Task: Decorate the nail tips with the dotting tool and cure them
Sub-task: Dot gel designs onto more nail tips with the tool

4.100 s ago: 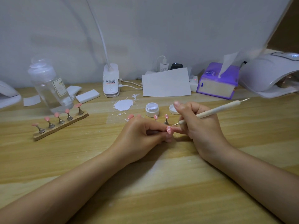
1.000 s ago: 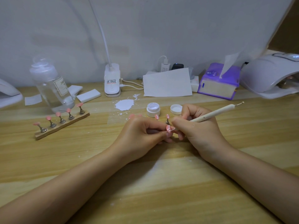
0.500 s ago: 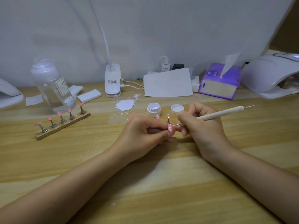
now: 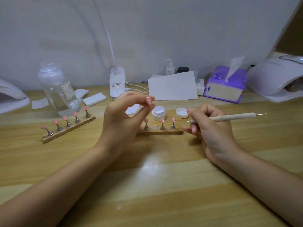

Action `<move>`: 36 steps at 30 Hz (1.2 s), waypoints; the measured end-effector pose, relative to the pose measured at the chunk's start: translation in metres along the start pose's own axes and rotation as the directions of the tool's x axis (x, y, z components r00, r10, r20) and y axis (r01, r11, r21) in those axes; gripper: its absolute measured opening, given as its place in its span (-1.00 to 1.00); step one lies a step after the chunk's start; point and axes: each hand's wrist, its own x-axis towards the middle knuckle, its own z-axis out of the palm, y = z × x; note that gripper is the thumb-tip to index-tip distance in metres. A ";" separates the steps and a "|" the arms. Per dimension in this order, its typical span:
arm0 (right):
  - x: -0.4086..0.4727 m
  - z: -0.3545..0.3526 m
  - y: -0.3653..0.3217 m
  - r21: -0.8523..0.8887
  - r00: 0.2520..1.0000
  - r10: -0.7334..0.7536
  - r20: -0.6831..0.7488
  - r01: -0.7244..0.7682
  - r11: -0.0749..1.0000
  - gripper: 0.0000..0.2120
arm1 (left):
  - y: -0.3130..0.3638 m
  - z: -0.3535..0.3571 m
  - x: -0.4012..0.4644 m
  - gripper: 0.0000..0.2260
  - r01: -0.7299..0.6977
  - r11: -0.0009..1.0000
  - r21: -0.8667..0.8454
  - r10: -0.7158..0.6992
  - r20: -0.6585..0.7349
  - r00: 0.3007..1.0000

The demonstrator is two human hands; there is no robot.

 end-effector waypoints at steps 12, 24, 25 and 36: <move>-0.001 0.001 0.000 -0.035 1.000 0.006 0.001 -0.006 0.999 -0.55 | -0.013 0.001 -0.003 -0.65 0.193 0.967 0.165 -0.233 0.274 0.933; -0.002 0.001 0.000 -0.064 1.000 0.006 0.009 -0.005 0.998 -0.61 | -0.018 0.001 0.000 -0.69 0.163 0.959 0.233 -0.237 0.342 0.909; -0.001 0.002 0.000 -0.062 1.000 0.008 0.010 -0.007 0.998 -0.61 | -0.018 0.001 0.000 -0.69 0.162 0.961 0.226 -0.234 0.345 0.909; -0.001 0.001 0.001 -0.051 1.000 0.019 0.023 -0.018 0.999 -0.56 | -0.023 -0.011 0.003 -0.82 0.212 0.934 0.286 -0.308 0.348 0.885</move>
